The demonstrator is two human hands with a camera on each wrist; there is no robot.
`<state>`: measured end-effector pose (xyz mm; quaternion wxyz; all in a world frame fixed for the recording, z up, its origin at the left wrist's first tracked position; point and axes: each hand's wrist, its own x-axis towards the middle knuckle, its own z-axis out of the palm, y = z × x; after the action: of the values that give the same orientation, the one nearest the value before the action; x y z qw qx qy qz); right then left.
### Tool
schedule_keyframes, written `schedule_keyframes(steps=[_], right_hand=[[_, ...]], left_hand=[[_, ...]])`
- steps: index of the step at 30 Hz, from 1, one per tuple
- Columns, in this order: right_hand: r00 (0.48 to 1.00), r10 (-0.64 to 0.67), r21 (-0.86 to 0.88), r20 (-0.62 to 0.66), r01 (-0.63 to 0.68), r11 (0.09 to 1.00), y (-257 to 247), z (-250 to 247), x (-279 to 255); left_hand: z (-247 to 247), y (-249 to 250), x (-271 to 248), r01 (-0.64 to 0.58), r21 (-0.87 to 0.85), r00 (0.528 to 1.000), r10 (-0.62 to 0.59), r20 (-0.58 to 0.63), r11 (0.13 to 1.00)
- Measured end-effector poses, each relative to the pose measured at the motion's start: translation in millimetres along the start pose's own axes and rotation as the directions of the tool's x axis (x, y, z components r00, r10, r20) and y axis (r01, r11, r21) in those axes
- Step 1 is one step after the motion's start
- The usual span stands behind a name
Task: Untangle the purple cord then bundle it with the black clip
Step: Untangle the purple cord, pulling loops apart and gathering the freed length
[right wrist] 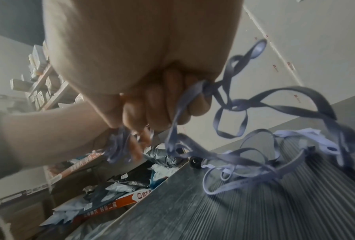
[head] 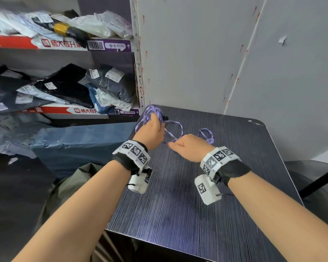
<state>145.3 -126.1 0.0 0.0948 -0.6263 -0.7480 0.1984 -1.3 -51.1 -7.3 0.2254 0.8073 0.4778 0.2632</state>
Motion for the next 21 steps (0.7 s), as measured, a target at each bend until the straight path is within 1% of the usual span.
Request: schedule_keyframes(steps=[2, 3, 5, 7, 9, 11, 13, 14, 15, 16, 18, 19, 21], right_hand=[[0.999, 0.013, -0.03, 0.034, -0.012, 0.999, 2, -5, 0], [0.999, 0.018, -0.043, 0.046, -0.016, 0.999, 3, -7, 0], [0.999, 0.02, -0.039, 0.044, -0.019, 0.999, 8, -10, 0], [1.0, 0.005, -0.021, -0.011, -0.005, 1.0, 12, -12, 1], [0.996, -0.045, -0.02, -0.08, 0.044, 0.999, 14, -12, 2], [0.979, -0.122, -0.108, -0.162, 0.105, 0.989, 17, -10, 5], [0.934, -0.228, -0.302, -0.275, 0.142, 0.943, 21, -7, 8], [0.901, -0.272, -0.403, -0.338, 0.123, 0.907, 21, -7, 9], [0.881, -0.274, -0.463, -0.386, 0.072, 0.884, 20, -7, 11], [0.884, -0.258, -0.503, -0.391, 0.03, 0.864, 14, -8, 11], [0.888, -0.259, -0.574, -0.38, -0.006, 0.819, 1, -7, 12], [0.899, -0.236, -0.565, -0.368, -0.014, 0.825, -4, -7, 13], [0.928, -0.131, -0.471, -0.348, -0.052, 0.881, -11, -6, 14]], left_hand=[[1, -3, -3, -0.046, 0.152, 0.998, 0.038, 0.058, 0.987], [0, -3, -5, -0.045, 0.183, 0.995, 0.027, 0.097, 0.982], [-2, -5, -6, -0.014, 0.179, 0.985, -0.017, 0.173, 0.984], [-3, -7, -6, 0.012, 0.133, 0.971, -0.043, 0.235, 0.991], [-5, -7, -8, 0.035, 0.121, 0.96, -0.068, 0.273, 0.992], [-7, -3, -10, 0.072, 0.106, 0.955, -0.1, 0.278, 0.992], [-5, 0, -10, 0.142, 0.008, 0.949, -0.138, 0.284, 0.99], [-4, 1, -9, 0.177, -0.078, 0.945, -0.147, 0.293, 0.981], [-3, 5, -9, 0.203, -0.161, 0.942, -0.148, 0.3, 0.966], [-2, 8, -9, 0.215, -0.224, 0.945, -0.145, 0.295, 0.951], [-2, 16, -7, 0.228, -0.306, 0.952, -0.145, 0.271, 0.925], [-2, 19, -7, 0.227, -0.351, 0.955, -0.137, 0.262, 0.909], [-5, 24, -4, 0.214, -0.414, 0.964, -0.125, 0.233, 0.885]])
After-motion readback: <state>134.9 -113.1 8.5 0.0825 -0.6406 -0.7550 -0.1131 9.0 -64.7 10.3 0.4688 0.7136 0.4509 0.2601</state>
